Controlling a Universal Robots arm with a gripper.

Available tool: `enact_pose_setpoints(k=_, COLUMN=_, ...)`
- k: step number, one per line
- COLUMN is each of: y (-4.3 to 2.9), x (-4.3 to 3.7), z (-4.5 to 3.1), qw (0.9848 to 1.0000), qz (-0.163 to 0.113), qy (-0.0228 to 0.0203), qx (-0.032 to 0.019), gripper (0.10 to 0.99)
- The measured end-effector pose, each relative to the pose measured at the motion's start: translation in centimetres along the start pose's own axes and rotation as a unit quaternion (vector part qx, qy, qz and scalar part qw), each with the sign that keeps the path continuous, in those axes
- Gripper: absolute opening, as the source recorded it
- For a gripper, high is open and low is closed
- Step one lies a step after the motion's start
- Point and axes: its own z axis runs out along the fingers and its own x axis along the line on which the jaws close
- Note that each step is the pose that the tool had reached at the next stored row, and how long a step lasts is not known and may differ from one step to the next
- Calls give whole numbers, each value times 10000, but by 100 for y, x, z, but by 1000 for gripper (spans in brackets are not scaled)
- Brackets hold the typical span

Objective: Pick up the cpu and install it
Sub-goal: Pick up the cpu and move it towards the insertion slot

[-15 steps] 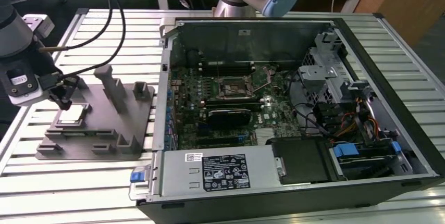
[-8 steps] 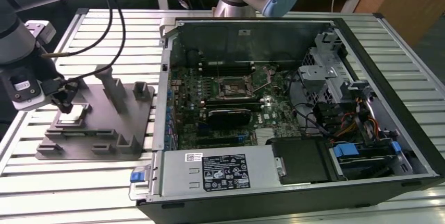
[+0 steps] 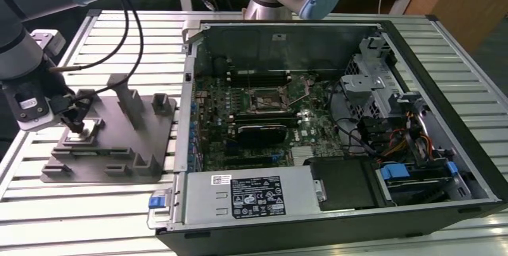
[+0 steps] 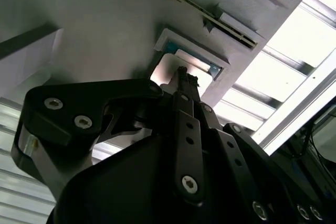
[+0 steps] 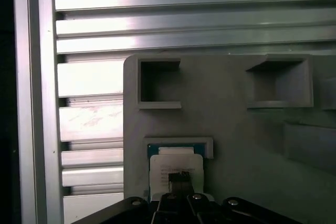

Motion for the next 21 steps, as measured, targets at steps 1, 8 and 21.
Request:
enact_pose_setpoints(k=1, y=-1, x=1, z=6, qw=10000, qz=0, qy=0, qx=0, gripper=106)
enact_pose_setpoints(k=8, y=-4, x=3, z=23, qw=10000, qz=0, qy=0, qx=0, gripper=106)
enact_pose_setpoints(k=21, y=-4, x=4, z=28, qw=10000, qz=0, qy=-1, qx=0, gripper=467)
